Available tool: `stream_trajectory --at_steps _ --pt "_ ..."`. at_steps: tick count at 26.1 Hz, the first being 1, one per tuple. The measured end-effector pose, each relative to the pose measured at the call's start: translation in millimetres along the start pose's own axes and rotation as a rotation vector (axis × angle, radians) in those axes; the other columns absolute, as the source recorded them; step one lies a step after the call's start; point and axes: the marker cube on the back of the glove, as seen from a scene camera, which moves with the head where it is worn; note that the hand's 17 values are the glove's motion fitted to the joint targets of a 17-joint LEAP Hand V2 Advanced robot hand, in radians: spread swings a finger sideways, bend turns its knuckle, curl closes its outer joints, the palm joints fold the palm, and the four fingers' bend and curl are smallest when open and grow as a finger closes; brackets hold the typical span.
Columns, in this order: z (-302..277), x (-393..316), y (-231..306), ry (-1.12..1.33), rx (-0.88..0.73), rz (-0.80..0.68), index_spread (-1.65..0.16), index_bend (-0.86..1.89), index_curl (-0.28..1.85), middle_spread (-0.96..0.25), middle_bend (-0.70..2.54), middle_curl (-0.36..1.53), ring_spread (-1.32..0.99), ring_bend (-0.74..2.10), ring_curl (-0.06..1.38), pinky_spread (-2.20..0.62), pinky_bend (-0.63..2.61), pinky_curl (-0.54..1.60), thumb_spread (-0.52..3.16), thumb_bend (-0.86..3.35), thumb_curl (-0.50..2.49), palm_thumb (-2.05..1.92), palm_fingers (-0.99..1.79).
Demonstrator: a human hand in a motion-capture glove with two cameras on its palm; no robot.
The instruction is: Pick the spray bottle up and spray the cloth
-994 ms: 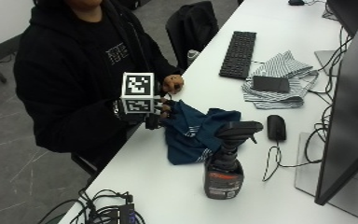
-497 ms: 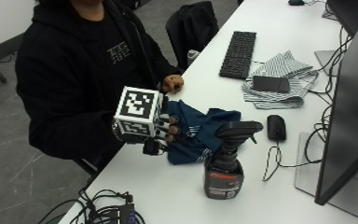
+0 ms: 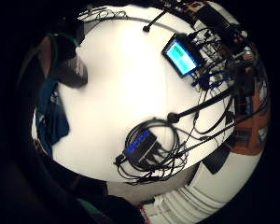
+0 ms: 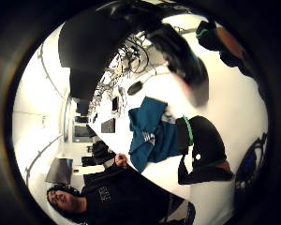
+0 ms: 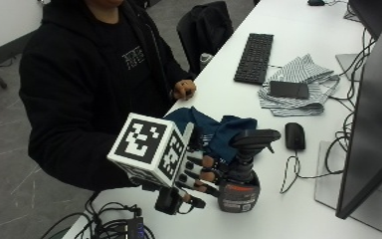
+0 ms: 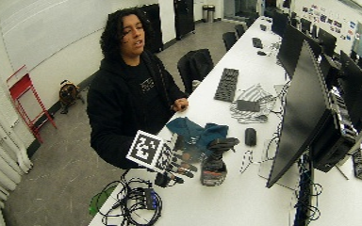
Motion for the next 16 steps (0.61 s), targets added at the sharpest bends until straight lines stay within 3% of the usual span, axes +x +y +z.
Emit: stream_trajectory --at_steps 8,16 --pt "-15.5 -6.8 -52.9 -0.151 0.061 -0.085 -0.35 0.07 0.23 -0.13 0.28 0.36 -0.18 0.42 0.33 0.09 0.33 0.32 1.13 0.14 0.35 0.69 0.78" --pt "16.5 -26.3 -83.4 -0.613 0.1 -0.096 -0.35 0.09 0.21 -0.17 0.35 0.4 -0.21 0.48 0.35 0.05 0.28 0.32 1.07 0.08 0.37 0.73 0.88"
